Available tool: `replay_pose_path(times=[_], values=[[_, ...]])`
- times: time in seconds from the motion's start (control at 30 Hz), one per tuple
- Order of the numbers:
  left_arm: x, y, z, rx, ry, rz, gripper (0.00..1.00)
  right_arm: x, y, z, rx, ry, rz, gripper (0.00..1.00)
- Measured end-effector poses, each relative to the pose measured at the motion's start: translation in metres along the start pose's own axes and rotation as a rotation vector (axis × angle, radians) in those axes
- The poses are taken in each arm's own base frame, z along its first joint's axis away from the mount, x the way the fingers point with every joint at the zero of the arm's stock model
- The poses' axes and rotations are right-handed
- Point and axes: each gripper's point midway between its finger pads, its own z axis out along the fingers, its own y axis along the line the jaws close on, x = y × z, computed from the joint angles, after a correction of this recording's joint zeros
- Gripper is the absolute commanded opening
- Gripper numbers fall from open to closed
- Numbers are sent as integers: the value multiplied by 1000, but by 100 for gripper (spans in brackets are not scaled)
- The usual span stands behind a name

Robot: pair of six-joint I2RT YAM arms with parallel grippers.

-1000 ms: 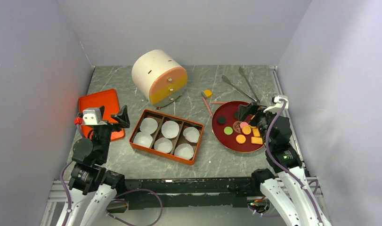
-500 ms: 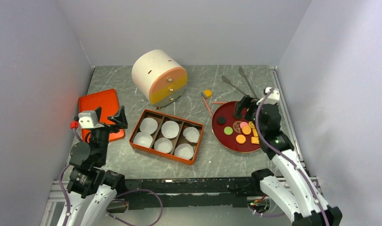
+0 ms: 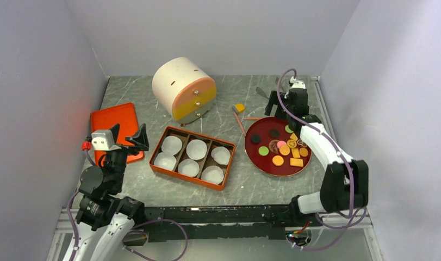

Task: Pack the cookies

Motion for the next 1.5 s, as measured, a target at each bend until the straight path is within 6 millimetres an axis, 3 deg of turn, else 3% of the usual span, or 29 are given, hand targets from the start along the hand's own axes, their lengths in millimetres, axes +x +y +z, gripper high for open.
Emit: replay_pose_path(times=[0.33, 0.63, 0.77, 0.97, 1.13, 1.5], values=[[0, -7, -1, 35, 3, 13, 97, -17, -36, 78, -5, 46, -46, 99], [2, -13, 0, 71, 10, 22, 97, -30, -69, 151, -82, 96, -133, 85], [4, -18, 2, 96, 16, 34, 97, -19, -73, 178, -130, 143, -163, 78], [9, -22, 6, 113, 33, 48, 97, 2, -67, 202, -218, 220, -208, 65], [10, -24, 7, 126, 39, 51, 97, 22, -65, 209, -262, 276, -244, 57], [22, -29, 12, 147, 81, 79, 97, 31, -53, 214, -241, 308, -408, 41]])
